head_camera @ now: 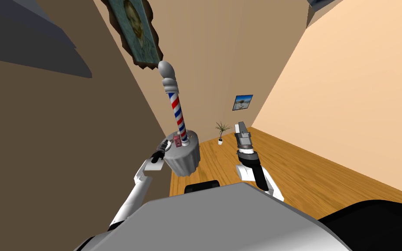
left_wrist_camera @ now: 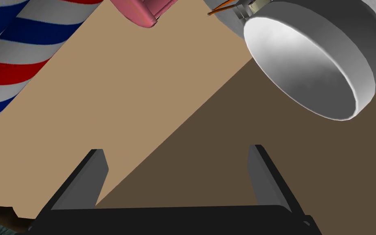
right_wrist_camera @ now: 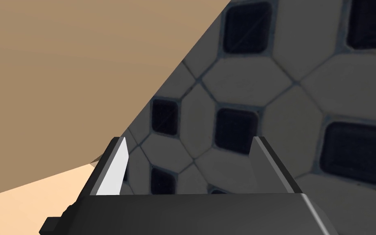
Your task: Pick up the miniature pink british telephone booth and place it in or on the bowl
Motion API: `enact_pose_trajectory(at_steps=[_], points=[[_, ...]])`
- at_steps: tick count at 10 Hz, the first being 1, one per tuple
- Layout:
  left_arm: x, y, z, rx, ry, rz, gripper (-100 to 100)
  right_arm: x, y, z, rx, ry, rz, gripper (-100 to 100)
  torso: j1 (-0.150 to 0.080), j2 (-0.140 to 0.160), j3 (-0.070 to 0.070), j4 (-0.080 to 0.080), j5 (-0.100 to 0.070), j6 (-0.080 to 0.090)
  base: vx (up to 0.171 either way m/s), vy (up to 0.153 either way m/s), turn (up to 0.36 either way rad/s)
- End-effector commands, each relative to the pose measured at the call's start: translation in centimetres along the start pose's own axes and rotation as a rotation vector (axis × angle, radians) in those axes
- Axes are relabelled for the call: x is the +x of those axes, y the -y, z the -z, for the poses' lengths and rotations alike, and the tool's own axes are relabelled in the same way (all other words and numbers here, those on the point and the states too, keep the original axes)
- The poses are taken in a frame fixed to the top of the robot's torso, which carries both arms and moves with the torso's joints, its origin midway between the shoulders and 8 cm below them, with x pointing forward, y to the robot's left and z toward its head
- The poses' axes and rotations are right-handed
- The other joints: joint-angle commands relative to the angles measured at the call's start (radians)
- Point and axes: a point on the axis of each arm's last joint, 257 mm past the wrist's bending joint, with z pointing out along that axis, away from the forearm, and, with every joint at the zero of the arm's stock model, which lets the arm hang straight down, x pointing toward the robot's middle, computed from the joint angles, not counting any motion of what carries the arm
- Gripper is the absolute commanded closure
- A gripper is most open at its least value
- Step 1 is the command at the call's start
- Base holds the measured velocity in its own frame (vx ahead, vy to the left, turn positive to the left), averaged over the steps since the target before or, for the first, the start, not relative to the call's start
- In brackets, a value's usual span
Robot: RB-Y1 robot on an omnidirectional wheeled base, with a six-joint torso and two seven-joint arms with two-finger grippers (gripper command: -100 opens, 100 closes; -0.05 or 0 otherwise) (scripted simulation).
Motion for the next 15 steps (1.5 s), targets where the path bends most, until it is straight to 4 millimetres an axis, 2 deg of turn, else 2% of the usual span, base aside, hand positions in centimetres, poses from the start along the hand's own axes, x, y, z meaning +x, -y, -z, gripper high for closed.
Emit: enact_pose_trajectory(at_steps=[1,15], points=[[-0.3,0.3,-0.5,-0.025,-0.001,0.032,-100,0.0,0.0,0.0,0.0,0.0,0.0,0,0.0,0.0,0.0,0.0,0.0,0.0,-0.021,-0.03,0.053],[-0.2,0.5,-2.0,-0.23,-0.05,0.213,-100,0.0,0.0,0.0,0.0,0.0,0.0,0,0.0,-0.003,-0.002,-0.001,0.0,0.0,0.006,-0.028,0.024]])
